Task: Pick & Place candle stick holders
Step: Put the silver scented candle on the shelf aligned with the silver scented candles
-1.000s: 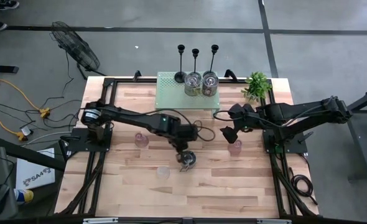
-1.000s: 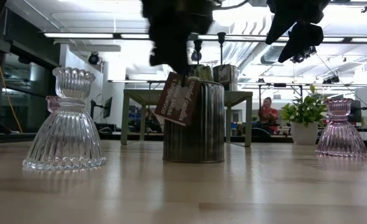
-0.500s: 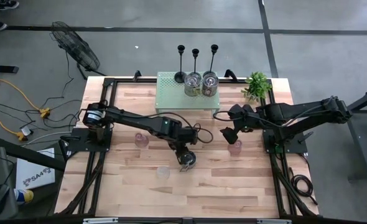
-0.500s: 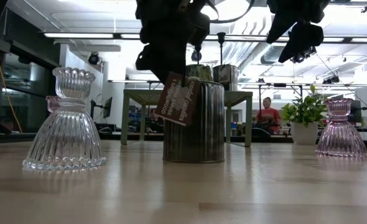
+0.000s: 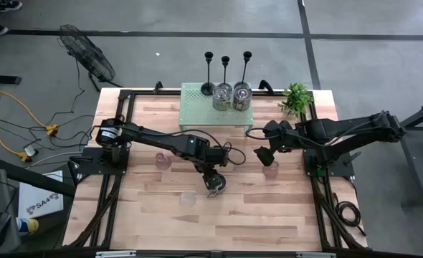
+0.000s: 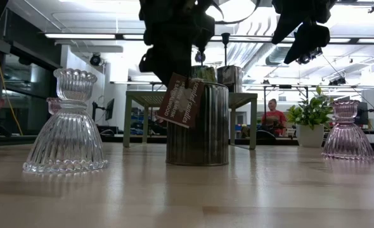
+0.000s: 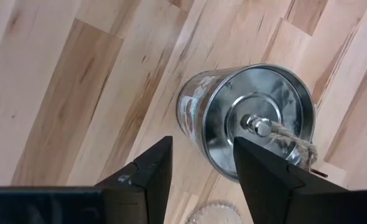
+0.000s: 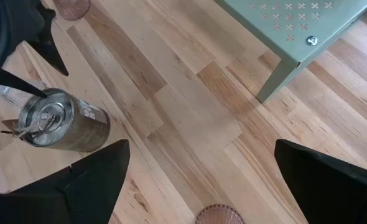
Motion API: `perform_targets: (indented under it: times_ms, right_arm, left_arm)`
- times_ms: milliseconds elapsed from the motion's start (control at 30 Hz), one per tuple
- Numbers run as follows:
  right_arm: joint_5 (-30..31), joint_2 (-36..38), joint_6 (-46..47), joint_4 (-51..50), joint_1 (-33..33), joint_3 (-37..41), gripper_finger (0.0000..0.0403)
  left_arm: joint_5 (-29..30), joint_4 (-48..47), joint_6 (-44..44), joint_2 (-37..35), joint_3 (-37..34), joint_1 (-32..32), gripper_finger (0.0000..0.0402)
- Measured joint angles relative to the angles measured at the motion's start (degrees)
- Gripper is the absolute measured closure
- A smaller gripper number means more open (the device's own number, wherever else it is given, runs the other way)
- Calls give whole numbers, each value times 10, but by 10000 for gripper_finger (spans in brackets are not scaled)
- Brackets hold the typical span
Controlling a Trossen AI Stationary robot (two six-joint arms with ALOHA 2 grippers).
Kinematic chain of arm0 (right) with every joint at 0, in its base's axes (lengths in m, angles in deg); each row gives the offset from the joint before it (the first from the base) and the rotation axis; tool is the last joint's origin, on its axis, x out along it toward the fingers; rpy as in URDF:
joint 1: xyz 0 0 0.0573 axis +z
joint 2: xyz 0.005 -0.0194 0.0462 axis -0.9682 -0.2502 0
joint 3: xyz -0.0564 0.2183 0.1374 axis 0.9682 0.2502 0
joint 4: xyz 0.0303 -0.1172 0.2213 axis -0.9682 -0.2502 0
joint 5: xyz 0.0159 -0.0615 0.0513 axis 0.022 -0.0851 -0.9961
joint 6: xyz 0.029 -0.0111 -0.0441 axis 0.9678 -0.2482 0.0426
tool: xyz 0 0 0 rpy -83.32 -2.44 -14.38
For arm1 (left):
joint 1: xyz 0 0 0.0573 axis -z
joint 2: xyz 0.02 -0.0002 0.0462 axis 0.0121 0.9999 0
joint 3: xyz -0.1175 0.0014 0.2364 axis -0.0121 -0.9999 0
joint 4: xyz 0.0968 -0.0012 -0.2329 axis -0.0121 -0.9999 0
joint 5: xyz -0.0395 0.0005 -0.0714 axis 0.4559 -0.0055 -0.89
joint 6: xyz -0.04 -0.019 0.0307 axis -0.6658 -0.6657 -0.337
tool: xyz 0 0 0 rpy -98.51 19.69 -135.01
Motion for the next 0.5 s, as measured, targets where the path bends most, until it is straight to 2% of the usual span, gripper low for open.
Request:
perform_targets:
  times_ms: [500]
  right_arm:
    - [0,0,-1,0,0,0,11]
  left_arm:
    - [0,-12,1,28,1,0,236]
